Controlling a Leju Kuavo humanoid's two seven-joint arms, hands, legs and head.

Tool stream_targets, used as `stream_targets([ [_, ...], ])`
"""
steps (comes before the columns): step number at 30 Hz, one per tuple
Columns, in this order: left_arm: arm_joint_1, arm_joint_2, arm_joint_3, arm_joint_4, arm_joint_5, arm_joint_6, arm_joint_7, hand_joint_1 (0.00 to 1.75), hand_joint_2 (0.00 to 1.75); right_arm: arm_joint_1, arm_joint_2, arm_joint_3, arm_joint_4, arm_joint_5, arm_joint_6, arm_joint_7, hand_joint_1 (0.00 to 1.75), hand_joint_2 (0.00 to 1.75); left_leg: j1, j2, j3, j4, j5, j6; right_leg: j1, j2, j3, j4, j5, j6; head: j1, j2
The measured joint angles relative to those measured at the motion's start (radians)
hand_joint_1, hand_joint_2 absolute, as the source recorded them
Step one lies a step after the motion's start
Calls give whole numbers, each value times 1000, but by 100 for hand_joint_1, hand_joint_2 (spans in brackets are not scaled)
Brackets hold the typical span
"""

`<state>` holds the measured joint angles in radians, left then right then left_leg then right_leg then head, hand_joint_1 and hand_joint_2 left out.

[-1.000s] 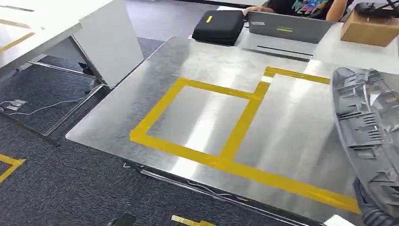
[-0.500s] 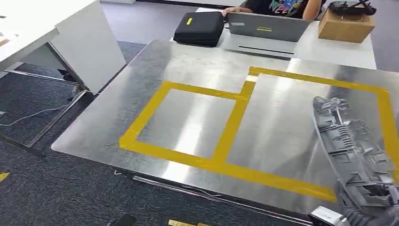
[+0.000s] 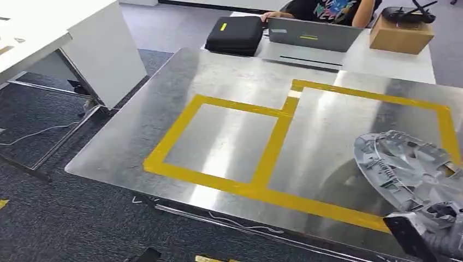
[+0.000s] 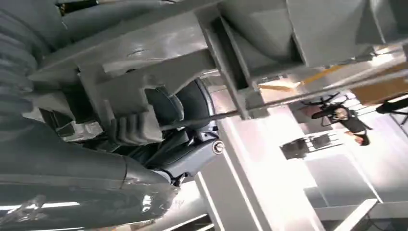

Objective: Take the parts from the cabinet and place them on the table.

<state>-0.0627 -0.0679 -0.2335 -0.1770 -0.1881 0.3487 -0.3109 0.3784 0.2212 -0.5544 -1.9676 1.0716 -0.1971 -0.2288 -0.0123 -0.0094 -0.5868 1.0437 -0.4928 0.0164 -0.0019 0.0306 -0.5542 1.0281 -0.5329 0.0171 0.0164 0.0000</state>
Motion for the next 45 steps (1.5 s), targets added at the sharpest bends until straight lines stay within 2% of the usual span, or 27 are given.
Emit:
stream_targets([
  [4,-6,0,-10,0,-22,12,32,0,175,-44,-59,-38,43,41,55,36,175,175,0,0,-1,0,1,1,0,0,10,0,2,2,0,0],
  [7,-18,0,-18,0,-47,4,70,0,175,-90,-145,-47,112,95,82,63,175,175,0,1,-1,0,3,3,0,1,10,0,3,4,1,0],
  [9,-24,0,-28,0,-67,-6,103,0,175,-126,-214,-24,167,156,80,88,175,175,0,1,-1,0,4,3,0,1,11,0,4,4,0,0],
  [12,-37,-2,-36,-2,-85,-20,128,0,175,-174,-308,53,253,231,65,133,175,175,0,1,-1,0,6,4,0,1,10,0,6,5,1,0],
  [15,-46,-3,-39,-2,-102,-27,138,0,175,-219,-387,169,323,256,40,203,175,175,0,1,-1,0,8,4,0,1,10,0,8,5,0,0],
  [17,-48,-3,-40,-3,-110,-29,142,0,175,-242,-431,251,359,269,33,223,175,175,0,1,-1,0,9,4,0,1,10,0,9,4,0,0],
  [23,-55,-7,-40,-3,-131,-34,153,0,175,-323,-480,481,425,330,30,257,175,175,1,1,-1,0,10,3,1,0,8,1,10,4,0,0],
  [27,-55,-7,-40,-3,-142,-34,154,0,175,-348,-500,553,441,326,16,253,175,175,2,1,-1,-1,11,3,1,1,8,1,10,4,0,0],
  [33,-59,-11,-42,-3,-160,-38,169,0,175,-365,-501,679,443,366,2,259,175,175,2,1,-1,-1,11,3,1,1,8,1,10,4,0,0],
  [34,-59,-13,-43,-3,-163,-38,170,0,175,-364,-501,692,443,367,1,269,0,175,2,1,-1,-1,11,3,1,1,8,1,10,4,0,0],
  [39,-59,-14,-44,-3,-167,-52,169,0,175,-352,-518,710,443,348,-13,307,0,175,2,1,-1,-1,11,3,1,1,7,1,10,4,0,0],
  [45,-59,-14,-44,-3,-167,-52,169,0,175,-352,-518,710,443,348,-13,307,0,175,2,1,-1,-1,11,3,1,1,7,1,10,4,0,0],
])
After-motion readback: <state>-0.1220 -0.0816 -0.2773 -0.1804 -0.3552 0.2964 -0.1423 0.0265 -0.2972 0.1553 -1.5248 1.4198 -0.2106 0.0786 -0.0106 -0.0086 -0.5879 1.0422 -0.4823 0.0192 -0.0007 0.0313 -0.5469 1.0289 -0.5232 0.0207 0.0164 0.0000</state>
